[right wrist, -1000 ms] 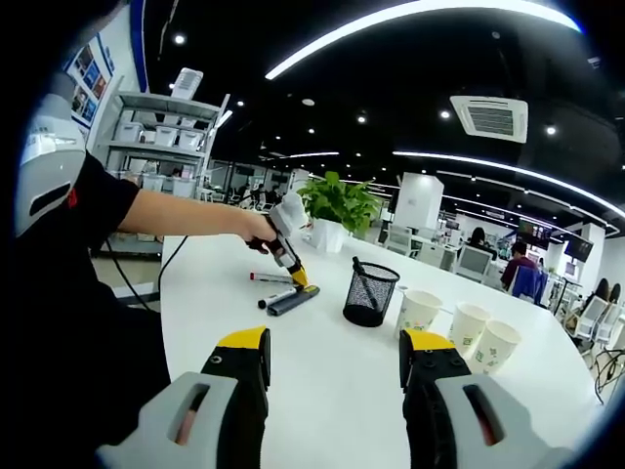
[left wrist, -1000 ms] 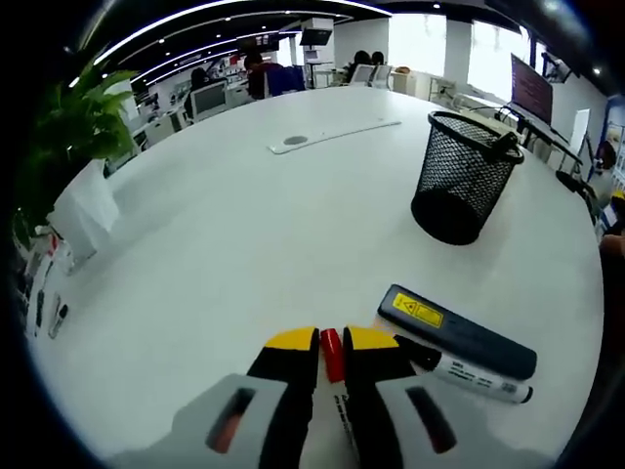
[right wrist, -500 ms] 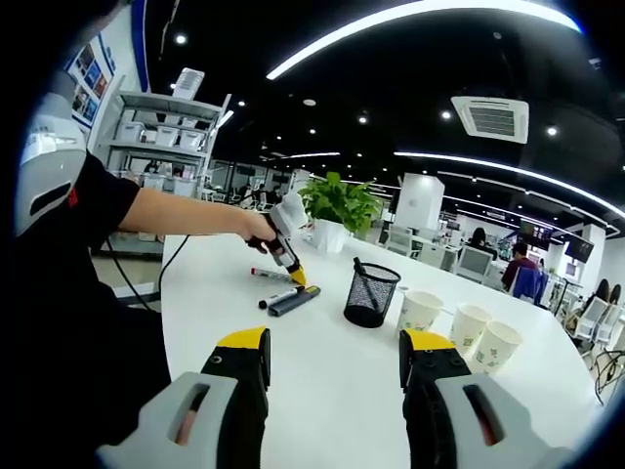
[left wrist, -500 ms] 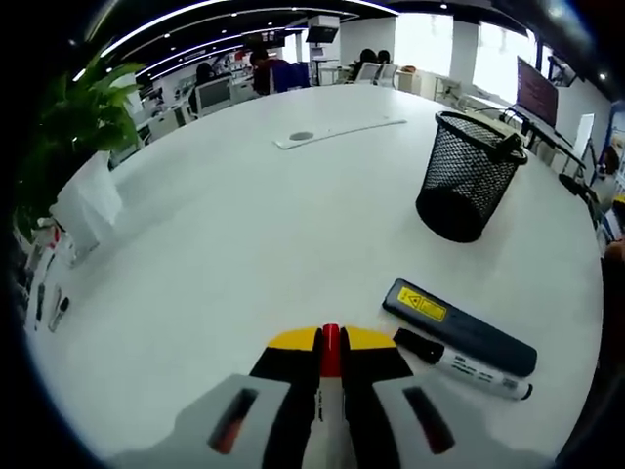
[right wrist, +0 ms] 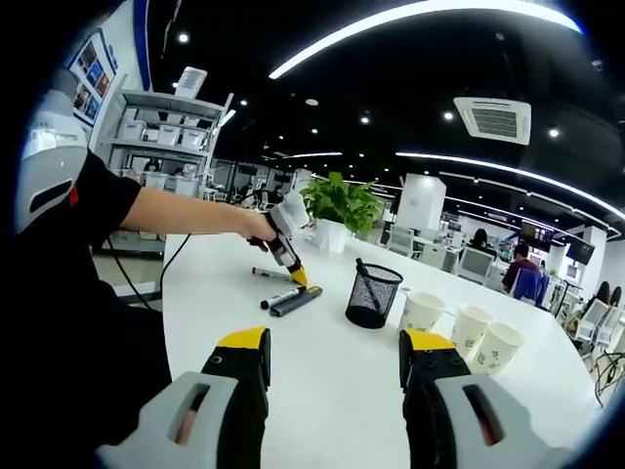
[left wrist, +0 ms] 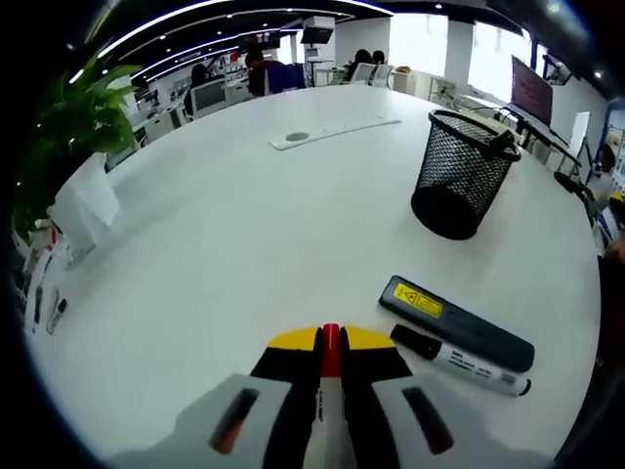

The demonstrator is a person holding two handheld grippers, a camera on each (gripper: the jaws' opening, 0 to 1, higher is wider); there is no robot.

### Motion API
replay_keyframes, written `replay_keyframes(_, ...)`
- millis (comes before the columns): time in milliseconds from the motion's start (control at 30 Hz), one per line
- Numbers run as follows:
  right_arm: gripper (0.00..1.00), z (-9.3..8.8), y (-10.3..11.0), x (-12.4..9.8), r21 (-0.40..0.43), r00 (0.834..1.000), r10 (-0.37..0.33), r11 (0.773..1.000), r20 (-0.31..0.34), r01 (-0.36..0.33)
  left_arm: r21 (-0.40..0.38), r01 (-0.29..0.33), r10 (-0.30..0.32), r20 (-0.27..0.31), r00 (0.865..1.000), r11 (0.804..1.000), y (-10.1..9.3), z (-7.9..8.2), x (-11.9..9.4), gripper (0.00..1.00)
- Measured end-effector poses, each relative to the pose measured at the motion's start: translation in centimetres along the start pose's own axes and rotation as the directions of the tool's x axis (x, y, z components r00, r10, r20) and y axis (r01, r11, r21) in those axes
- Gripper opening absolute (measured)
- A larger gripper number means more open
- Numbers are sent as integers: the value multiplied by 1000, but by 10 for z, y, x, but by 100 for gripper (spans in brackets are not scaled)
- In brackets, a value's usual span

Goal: Place the scattered laser pointers and whiteboard markers into the pen holder and stack the scattered paper cups together

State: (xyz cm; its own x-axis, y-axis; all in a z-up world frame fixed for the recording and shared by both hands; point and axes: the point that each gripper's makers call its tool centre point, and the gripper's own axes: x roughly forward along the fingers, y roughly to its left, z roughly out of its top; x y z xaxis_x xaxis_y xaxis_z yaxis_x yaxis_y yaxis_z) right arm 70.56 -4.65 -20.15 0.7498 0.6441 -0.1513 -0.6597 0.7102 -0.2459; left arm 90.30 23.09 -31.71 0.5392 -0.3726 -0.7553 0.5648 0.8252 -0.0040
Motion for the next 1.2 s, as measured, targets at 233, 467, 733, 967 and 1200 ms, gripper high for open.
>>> replay_keyframes(233,55,-4,-5,-3,6,1000,-12,1000,-4,12,-46,-4,4,2,1000,999,-2,3,0,10)
replay_keyframes(467,55,-1,-5,-4,5,1000,-12,1000,6,12,-45,22,-17,111,994,999,-11,25,-20,10)
replay_keyframes(733,55,4,-6,-8,-2,1000,-21,1000,14,21,-52,15,-3,213,977,999,-9,45,-41,10)
replay_keyframes(967,55,3,-6,-9,-3,1000,-23,1000,16,23,-50,22,-6,299,954,998,-12,60,-58,10)
replay_keyframes(1200,55,5,-7,-11,-4,999,-27,1000,20,27,-44,16,0,334,943,999,-15,65,-65,10)
